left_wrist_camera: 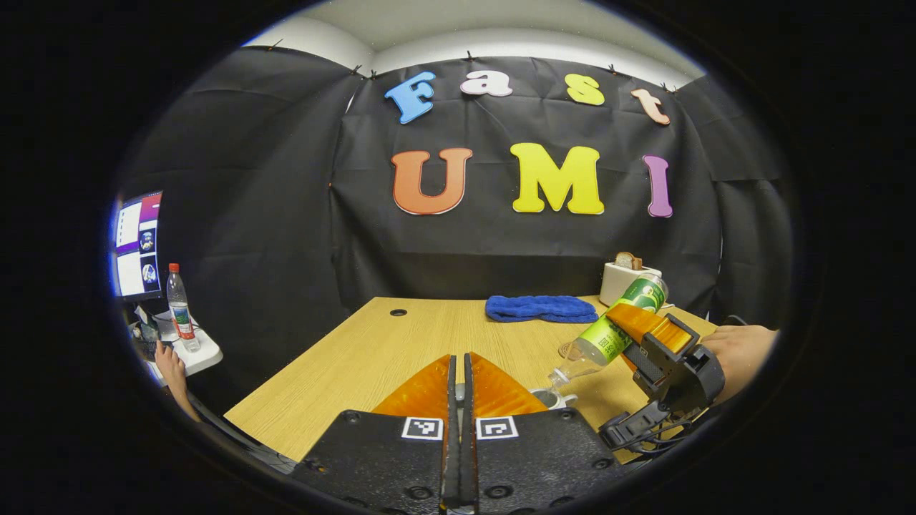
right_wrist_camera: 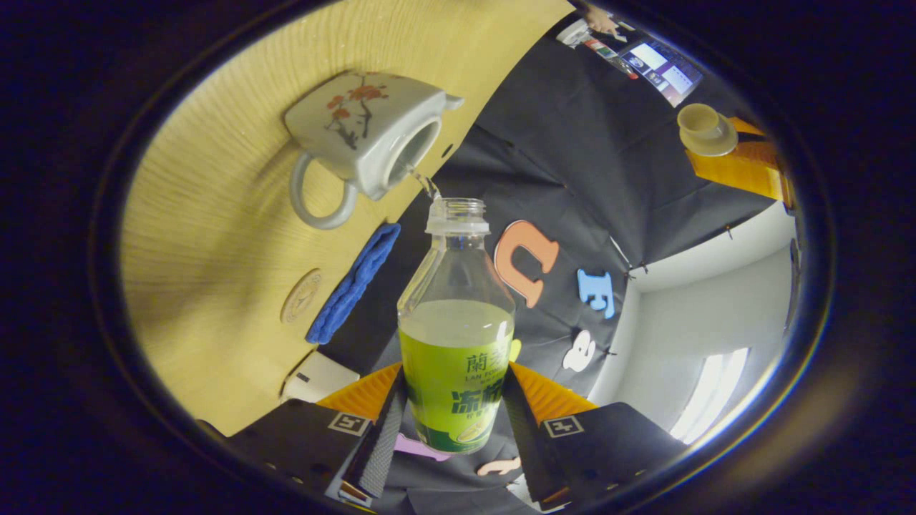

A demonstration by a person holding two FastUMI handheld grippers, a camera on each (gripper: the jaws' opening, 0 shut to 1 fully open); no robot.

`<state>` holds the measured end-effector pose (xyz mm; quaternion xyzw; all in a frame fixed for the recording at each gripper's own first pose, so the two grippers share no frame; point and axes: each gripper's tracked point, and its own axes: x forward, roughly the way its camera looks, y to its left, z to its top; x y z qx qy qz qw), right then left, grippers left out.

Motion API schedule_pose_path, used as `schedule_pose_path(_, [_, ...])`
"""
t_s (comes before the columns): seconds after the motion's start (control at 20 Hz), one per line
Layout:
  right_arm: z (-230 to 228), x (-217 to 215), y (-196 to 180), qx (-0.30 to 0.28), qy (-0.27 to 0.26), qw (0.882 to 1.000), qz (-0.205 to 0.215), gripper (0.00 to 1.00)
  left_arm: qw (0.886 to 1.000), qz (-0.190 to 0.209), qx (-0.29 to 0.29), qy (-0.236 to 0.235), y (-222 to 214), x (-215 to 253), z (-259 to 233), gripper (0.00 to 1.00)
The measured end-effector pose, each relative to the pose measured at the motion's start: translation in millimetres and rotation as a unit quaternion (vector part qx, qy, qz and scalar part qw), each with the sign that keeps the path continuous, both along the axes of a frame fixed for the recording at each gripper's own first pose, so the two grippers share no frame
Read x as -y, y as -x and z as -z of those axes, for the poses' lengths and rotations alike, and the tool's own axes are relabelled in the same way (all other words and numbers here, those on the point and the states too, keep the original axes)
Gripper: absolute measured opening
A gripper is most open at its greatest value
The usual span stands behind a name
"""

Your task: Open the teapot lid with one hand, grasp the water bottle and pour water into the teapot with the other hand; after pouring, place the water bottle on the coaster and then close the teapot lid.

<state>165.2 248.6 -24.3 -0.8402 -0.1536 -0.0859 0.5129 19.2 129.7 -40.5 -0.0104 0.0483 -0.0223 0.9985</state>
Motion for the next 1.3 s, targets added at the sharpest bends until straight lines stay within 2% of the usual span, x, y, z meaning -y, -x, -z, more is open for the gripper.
schedule_pose_path(0.25, [-12.2, -10.8, 3.7, 0.027, 0.028, 0.999, -0.017, 0.75, 1.000, 0.000, -0.001, -0.002, 1.4, 0.4, -0.7, 0.03])
schedule_pose_path(0.5, [-16.4, -12.6, 5.2, 0.044, 0.049, 0.998, -0.019, 0.72, 1.000, -0.001, 0.006, 0.002, 3.1, 0.5, -5.2, 0.03])
schedule_pose_path(0.6, [-17.3, -13.5, 6.8, 0.048, 0.052, 0.997, -0.021, 0.75, 1.000, -0.001, 0.005, 0.003, 2.4, 0.1, -4.7, 0.03])
schedule_pose_path(0.65, [-17.6, -13.8, 7.0, 0.049, 0.052, 0.997, -0.022, 0.72, 1.000, -0.003, 0.004, 0.003, 1.9, -1.1, -4.1, 0.03])
schedule_pose_path(1.3, [-15.4, -19.2, 9.6, 0.055, 0.054, 0.996, -0.034, 0.75, 1.000, -0.009, -0.001, 0.008, -0.2, -7.0, 0.7, 0.03])
